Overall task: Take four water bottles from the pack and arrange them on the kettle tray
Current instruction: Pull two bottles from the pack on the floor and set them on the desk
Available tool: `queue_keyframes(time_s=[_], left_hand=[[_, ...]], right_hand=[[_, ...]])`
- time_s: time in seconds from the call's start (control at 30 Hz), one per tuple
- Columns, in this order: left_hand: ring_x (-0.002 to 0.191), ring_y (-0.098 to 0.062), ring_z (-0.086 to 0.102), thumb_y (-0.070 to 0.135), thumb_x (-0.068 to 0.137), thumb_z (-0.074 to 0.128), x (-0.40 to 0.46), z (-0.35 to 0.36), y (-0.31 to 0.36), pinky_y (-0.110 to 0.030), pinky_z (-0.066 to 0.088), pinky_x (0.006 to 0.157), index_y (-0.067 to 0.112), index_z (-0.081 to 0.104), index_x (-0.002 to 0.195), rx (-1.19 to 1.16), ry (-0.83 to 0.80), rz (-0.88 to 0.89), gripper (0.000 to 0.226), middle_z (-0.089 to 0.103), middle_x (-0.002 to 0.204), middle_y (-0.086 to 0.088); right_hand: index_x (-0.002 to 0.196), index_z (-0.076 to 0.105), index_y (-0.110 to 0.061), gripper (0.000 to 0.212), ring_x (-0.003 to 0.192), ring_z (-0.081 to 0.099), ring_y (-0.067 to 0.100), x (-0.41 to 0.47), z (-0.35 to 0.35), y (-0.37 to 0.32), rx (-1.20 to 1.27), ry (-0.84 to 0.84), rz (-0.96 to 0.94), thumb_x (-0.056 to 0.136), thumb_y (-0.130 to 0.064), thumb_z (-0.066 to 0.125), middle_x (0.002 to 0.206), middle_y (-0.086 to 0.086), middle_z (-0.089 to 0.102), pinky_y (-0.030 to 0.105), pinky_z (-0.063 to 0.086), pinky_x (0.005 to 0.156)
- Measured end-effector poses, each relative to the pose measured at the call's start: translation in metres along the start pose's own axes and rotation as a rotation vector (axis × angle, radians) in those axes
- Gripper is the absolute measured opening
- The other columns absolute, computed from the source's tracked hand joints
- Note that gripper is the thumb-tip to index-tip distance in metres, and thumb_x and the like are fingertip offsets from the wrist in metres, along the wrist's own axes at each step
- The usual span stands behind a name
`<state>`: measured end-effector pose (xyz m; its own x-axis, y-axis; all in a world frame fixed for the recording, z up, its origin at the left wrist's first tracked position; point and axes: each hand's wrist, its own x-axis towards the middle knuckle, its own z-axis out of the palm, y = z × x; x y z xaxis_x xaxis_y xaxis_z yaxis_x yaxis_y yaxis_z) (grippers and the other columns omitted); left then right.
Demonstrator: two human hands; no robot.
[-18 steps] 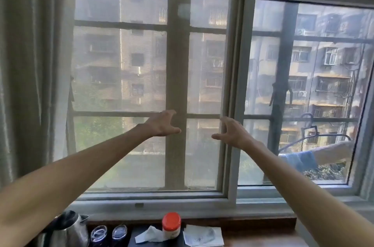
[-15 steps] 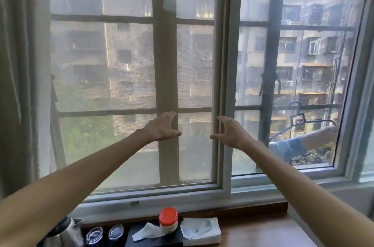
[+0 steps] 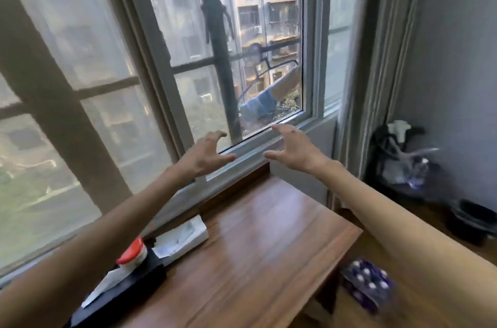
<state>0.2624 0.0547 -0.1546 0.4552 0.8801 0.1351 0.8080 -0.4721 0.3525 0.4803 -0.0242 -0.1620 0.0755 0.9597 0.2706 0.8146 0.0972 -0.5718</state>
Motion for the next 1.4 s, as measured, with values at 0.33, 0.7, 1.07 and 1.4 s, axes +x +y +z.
queue_keyframes(time_s=[0.33,0.7,1.07,1.4], left_hand=[[0.141,-0.024,0.039,0.038,0.090,0.069,0.071,0.168,0.144,-0.036,0.030,0.117,0.009,0.041,0.148,-0.089,-0.206,0.157,0.071,0.042,0.153,-0.010],[0.138,-0.025,0.042,0.039,0.091,0.066,0.142,0.325,0.244,-0.035,0.034,0.112,0.009,0.042,0.146,-0.116,-0.462,0.156,0.067,0.045,0.149,-0.012],[0.135,-0.025,0.047,0.038,0.090,0.067,0.232,0.472,0.287,-0.034,0.038,0.110,0.011,0.043,0.146,-0.088,-0.725,0.099,0.066,0.047,0.148,-0.012],[0.135,-0.029,0.047,0.034,0.092,0.067,0.267,0.602,0.307,-0.037,0.041,0.109,0.005,0.040,0.147,-0.039,-0.940,-0.098,0.068,0.044,0.150,-0.017]], right_hand=[[0.150,0.038,-0.013,0.080,0.141,0.038,0.023,-0.073,-0.057,0.208,0.032,0.024,0.387,0.084,-0.038,0.075,0.152,0.007,0.042,0.036,0.033,0.114],[0.144,0.045,-0.014,0.073,0.135,0.045,0.023,-0.107,-0.052,0.397,0.160,-0.083,0.710,0.083,-0.038,0.076,0.146,0.009,0.049,0.033,0.036,0.109],[0.142,0.048,-0.010,0.066,0.131,0.047,0.025,-0.102,-0.004,0.555,0.266,-0.209,0.981,0.085,-0.031,0.074,0.144,0.011,0.051,0.028,0.037,0.100],[0.139,0.048,-0.007,0.059,0.128,0.048,0.024,-0.089,0.044,0.698,0.445,-0.273,1.128,0.088,-0.023,0.071,0.140,0.011,0.050,0.028,0.037,0.095]])
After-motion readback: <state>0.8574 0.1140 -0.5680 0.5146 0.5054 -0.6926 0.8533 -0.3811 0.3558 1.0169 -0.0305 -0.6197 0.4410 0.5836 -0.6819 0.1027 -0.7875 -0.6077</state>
